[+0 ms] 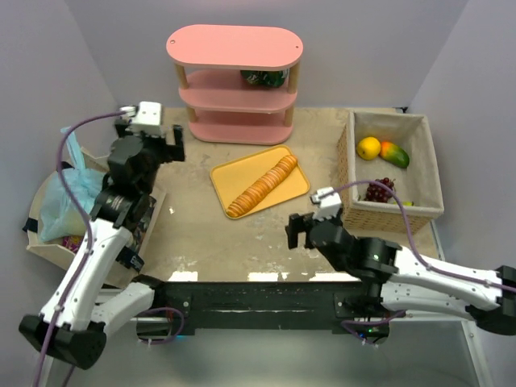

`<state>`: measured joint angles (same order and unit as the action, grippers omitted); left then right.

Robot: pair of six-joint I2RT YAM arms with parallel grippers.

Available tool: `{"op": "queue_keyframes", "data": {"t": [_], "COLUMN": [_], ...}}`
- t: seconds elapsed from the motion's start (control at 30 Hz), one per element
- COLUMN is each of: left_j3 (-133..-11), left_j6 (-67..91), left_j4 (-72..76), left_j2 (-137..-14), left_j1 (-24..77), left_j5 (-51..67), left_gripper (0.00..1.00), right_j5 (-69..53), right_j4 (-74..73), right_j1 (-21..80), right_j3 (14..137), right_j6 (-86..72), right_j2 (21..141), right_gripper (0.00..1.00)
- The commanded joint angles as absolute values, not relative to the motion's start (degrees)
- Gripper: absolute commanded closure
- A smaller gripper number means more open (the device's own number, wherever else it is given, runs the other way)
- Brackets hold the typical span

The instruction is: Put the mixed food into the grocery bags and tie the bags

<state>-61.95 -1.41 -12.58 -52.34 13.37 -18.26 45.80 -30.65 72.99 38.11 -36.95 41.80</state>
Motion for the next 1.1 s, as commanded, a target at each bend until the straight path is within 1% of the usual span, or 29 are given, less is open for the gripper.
{"op": "queue_keyframes", "data": {"t": [0.0, 0.03, 0.1, 0.17, 0.2, 0.23, 0.37, 0.43, 0.57, 0.73, 1.07], "left_j3": [-64.25, -64.16, -62.76, -61.44, -60.04, -59.51, -60.82, -61.26, -57.57, -55.2, -54.93], "left_j6": [2.54, 4.72, 6.23, 7.38, 8.17, 9.91, 13.0, 13.27, 12.39, 12.57, 11.6], "left_j4": [-15.91, -14.78, -12.58, -9.5, -8.54, -7.74, -12.47, -15.45, -14.42, -12.66, -13.18], "left_j2": [-58.27, -58.71, -58.28, -56.17, -55.29, -53.89, -52.82, -52.39, -50.28, -48.25, -46.06], "left_j1": [20.21, 20.21, 20.21, 20.21, 20.21, 20.21, 20.21, 20.21, 20.21, 20.21, 20.21], "left_j5": [-8.82, -5.57, 3.48, 9.28, 9.58, 9.67, 11.42, 12.56, 15.47, 15.47, 16.17], "left_gripper": [0.0, 0.0, 0.0, 0.0, 0.0, 0.0, 0.0, 0.0, 0.0, 0.0, 0.0], "right_j5": [30.0, 27.01, 26.2, 20.24, 18.13, 16.63, 11.44, 11.34, 13.01, 13.45, 14.24], "right_j4": [-17.33, -14.79, -13.19, -11.96, -12.04, -12.3, -14.58, -17.3, -19.77, -22.67, -26.89], "right_j1": [57.37, 55.57, 52.05, 48.1, 43.46, 41.33, 30.8, 28.49, 27.42, 27.42, 27.42], "right_j3": [46.22, 46.93, 49.55, 51.41, 53.24, 53.96, 56.33, 56.69, 54.41, 50.19, 51.15], "right_j6": [-26.81, -24.98, -23.39, -22.15, -22.06, -21.71, -20.66, -20.3, -21.35, -23.38, -21.97], "right_j2": [52.9, 54.39, 55.98, 55.99, 55.81, 55.55, 52.13, 49.4, 42.64, 36.14, 34.98], "right_gripper": [0.01, 0.01, 0.01, 0.01, 0.01, 0.01, 0.01, 0.01, 0.01, 0.01, 0.01]}}
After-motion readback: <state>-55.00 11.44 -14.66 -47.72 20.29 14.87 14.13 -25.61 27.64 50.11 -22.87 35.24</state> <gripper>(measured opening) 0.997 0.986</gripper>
